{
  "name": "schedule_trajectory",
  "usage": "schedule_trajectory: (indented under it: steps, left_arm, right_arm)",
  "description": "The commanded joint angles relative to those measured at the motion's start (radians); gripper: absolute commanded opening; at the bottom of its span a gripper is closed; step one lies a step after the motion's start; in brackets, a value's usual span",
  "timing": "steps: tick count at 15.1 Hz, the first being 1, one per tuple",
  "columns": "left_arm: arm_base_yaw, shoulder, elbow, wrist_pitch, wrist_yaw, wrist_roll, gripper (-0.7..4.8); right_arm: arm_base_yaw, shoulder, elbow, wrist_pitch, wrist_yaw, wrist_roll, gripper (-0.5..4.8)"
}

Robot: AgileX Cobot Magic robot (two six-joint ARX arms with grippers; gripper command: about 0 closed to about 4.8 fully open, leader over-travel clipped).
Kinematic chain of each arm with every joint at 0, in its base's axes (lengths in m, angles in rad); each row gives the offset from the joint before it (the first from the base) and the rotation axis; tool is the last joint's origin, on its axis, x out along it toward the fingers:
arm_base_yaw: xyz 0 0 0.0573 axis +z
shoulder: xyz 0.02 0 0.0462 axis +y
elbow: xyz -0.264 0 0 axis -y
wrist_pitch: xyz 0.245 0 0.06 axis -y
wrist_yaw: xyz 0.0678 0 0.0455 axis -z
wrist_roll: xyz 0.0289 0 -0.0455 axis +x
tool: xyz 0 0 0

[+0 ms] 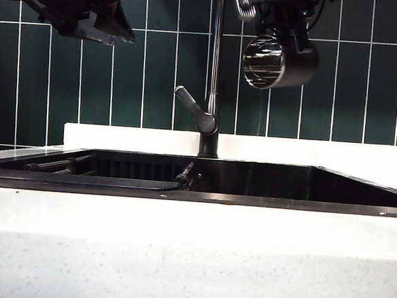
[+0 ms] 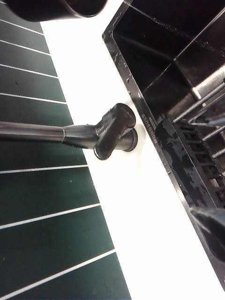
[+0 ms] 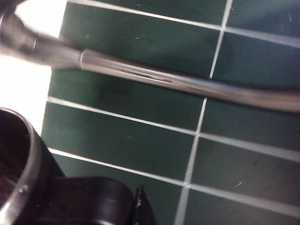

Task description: Pick up the mug next to the sink, go to the faucet to get some water, pour the water into the sink, and finally put the mug back to its place.

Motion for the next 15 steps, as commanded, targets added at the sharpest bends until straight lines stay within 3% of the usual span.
schedule_trajectory:
  steps: [1, 3, 5, 11, 13, 15]
  left_arm:
    - [-0.002, -0.004, 0.002, 0.002, 0.005, 0.0, 2.14]
    - [-0.002, -0.004, 0.002, -0.003, 0.005, -0.001, 2.14]
    - [-0.002, -0.004, 0.002, -0.004, 0.005, -0.001, 2.14]
    - [-0.002, -0.004, 0.002, -0.005, 0.004, -0.019, 2.14]
    - [-0.002, -0.004, 0.002, -0.005, 0.004, -0.019, 2.14]
    - [-0.002, -0.004, 0.002, -0.003, 0.004, -0.019, 2.14]
  right_arm:
    - [0.0, -0.012, 0.01, 0.032, 0.068, 0.203, -0.01]
    - [-0.003, -0.012, 0.01, 0.033, 0.105, 0.301, -0.01]
    - [-0.018, -0.012, 0.01, 0.032, 0.177, 0.482, -0.01]
    - [-0.137, -0.016, 0.01, 0.017, 0.367, 0.876, -0.01]
    - [-0.179, -0.029, 0.01, -0.03, 0.36, 1.032, -0.01]
    - [-0.249, -0.052, 0.009, -0.113, 0.274, 1.246, -0.01]
